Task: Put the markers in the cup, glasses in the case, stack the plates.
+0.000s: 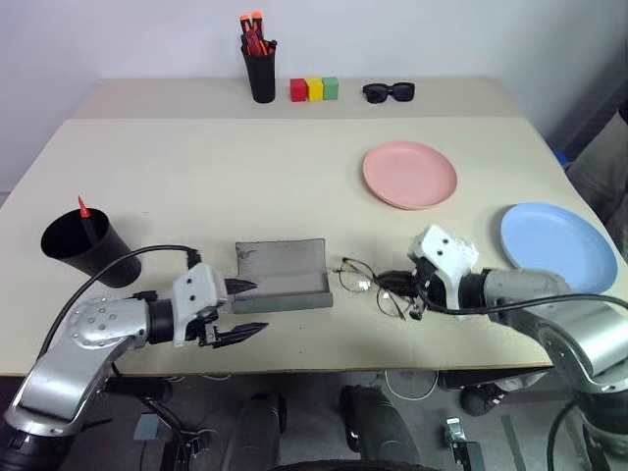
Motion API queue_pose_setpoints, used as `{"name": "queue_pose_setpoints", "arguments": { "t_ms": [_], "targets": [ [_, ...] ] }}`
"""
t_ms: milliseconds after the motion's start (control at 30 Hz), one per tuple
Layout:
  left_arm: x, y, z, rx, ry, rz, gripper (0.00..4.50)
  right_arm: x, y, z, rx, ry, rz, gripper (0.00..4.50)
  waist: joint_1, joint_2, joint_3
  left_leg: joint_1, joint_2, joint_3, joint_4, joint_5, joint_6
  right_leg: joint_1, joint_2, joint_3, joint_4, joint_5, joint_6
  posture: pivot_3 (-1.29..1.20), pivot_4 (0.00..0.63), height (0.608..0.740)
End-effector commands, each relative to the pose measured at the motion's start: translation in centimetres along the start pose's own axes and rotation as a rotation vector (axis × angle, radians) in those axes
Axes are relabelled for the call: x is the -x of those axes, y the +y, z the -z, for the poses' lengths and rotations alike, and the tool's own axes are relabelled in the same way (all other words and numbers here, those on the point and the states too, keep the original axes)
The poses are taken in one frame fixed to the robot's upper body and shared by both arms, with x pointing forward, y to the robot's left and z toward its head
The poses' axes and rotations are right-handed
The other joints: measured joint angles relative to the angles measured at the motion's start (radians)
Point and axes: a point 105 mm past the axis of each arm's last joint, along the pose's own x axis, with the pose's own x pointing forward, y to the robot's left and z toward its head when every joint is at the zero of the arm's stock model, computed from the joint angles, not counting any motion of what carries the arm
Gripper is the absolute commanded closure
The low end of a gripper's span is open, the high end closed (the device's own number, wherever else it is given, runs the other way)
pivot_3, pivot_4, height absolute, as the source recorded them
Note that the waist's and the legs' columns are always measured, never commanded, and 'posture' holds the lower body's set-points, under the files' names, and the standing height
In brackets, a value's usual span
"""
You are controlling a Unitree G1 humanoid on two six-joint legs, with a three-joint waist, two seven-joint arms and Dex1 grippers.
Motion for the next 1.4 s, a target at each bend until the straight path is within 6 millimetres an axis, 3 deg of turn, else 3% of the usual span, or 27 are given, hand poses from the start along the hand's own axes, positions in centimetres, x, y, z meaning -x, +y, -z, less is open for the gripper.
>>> {"name": "queue_pose_setpoints", "arguments": {
  "t_ms": [33,233,367,633,900,1000,1067,1200,1267,1367,1400],
  "targets": [
    [1.4,1.0,-0.1,0.081,-0.071,-0.133,1.06,-0.7,1.5,-3.5,0.14,-0.092,-0.058,4.46,0.003,0.0,0.0,0.0,0.0,0.0,0.0,0.0,0.0,0.0,0.0,0.0,0.0,0.0,0.0,0.0,0.15,0.74],
    [3.3,-0.4,2.3,0.183,-0.053,-0.216,1.06,-5.7,3.0,-7.2,0.238,-0.168,-0.123,4.46,-0.003,-0.001,0.0,0.0,0.0,0.001,0.0,0.0,0.0,-0.001,0.0,0.0,0.0,0.0,-0.001,0.0,0.15,0.74],
    [4.5,0.0,3.5,0.206,-0.027,-0.287,1.06,-9.0,4.2,-8.7,0.266,-0.197,-0.186,4.46,0.006,-0.001,-0.001,-0.001,0.0,0.0,0.0,0.0,0.0,-0.002,-0.001,0.0,0.0,0.001,-0.002,0.0,0.15,0.74],
    [5.1,0.1,2.4,0.177,-0.038,-0.309,1.06,-10.6,4.3,-5.4,0.341,-0.084,-0.222,4.46,0.005,-0.001,-0.001,-0.001,0.0,0.001,0.0,0.0,0.0,-0.002,-0.003,0.0,-0.001,0.001,-0.002,0.0,0.15,0.74],
    [4.9,-0.1,1.8,0.162,-0.051,-0.26,1.06,-10.6,3.9,-4.3,0.346,-0.037,-0.183,4.46,0.0,-0.001,-0.001,-0.001,0.0,0.001,-0.001,0.0,0.0,-0.003,-0.001,0.0,0.0,0.001,-0.003,0.0,0.15,0.74],
    [4.9,0.0,2.5,0.162,-0.043,-0.251,1.06,-10.6,4.3,-4.3,0.337,-0.043,-0.206,3.58,0.001,-0.001,-0.001,-0.001,0.0,0.002,-0.001,0.0,0.0,-0.003,-0.001,0.0,0.0,0.001,-0.003,0.0,0.15,0.74],
    [5.1,0.3,2.8,0.163,-0.043,-0.263,1.06,-10.2,4.5,-4.7,0.335,-0.064,-0.23,2.61,0.001,-0.001,-0.001,-0.001,0.0,0.002,-0.001,0.0,0.0,-0.003,-0.001,0.0,0.0,0.001,-0.003,0.0,0.15,0.74],
    [4.9,2.0,1.8,0.195,-0.111,-0.304,1.06,-9.2,4.5,-5.9,0.349,-0.134,-0.248,0.57,0.003,-0.001,-0.001,-0.001,0.0,0.001,-0.001,0.0,0.0,-0.003,-0.001,0.0,0.0,0.001,-0.003,0.0,0.15,0.74],
    [4.1,2.8,1.6,0.216,-0.107,-0.31,1.06,-8.8,4.2,-6.3,0.355,-0.165,-0.236,0.57,0.006,-0.001,-0.001,-0.001,0.0,0.001,-0.001,0.0,0.0,-0.003,-0.001,0.0,0.0,0.001,-0.003,0.0,0.15,0.74],
    [2.3,3.7,0.8,0.255,-0.105,-0.29,1.92,-8.4,3.7,-6.6,0.344,-0.189,-0.213,0.49,0.005,-0.002,-0.001,-0.001,-0.001,0.001,-0.001,0.0,0.0,-0.002,-0.001,0.0,0.0,0.001,-0.002,0.0,0.15,0.74],
    [1.4,4.2,0.1,0.239,-0.122,-0.289,2.41,-8.1,3.4,-6.6,0.34,-0.195,-0.201,0.49,0.004,-0.002,-0.001,-0.001,-0.001,0.001,0.0,0.0,0.0,-0.002,-0.001,0.0,0.0,0.001,-0.002,0.0,0.15,0.74]
  ]
}}
